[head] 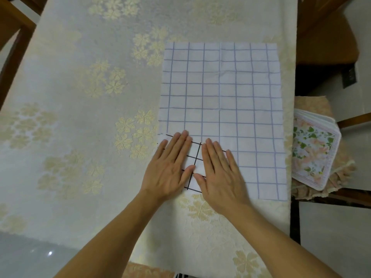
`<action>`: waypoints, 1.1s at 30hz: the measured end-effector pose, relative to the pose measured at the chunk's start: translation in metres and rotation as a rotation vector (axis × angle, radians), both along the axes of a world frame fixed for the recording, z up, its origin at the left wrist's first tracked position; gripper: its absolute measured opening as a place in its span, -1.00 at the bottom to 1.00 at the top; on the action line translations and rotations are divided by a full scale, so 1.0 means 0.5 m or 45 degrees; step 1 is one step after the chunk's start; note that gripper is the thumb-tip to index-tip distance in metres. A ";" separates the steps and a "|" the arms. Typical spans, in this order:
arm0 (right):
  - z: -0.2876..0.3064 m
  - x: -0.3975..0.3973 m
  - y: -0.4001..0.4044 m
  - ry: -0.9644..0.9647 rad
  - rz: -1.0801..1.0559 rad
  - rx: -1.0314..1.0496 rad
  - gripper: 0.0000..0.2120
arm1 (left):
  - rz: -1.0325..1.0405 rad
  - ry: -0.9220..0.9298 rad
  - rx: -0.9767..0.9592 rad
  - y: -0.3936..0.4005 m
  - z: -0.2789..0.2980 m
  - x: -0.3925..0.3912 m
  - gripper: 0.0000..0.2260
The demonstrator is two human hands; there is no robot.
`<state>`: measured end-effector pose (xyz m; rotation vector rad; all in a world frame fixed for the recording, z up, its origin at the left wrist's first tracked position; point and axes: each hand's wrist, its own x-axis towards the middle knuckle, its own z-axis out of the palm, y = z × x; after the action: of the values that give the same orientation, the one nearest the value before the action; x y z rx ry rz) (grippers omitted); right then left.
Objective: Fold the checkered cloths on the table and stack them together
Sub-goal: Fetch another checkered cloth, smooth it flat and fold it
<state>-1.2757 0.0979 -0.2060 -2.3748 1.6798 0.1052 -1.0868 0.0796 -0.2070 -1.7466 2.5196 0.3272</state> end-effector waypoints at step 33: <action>0.088 -0.011 0.026 -0.470 -0.995 0.156 -0.77 | 1.020 0.402 -0.075 0.023 0.076 0.031 -0.80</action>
<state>-1.2813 0.1111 -0.1619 -1.3943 2.1672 -0.3294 -1.0711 0.0909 -0.1691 -2.8541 1.8514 0.5980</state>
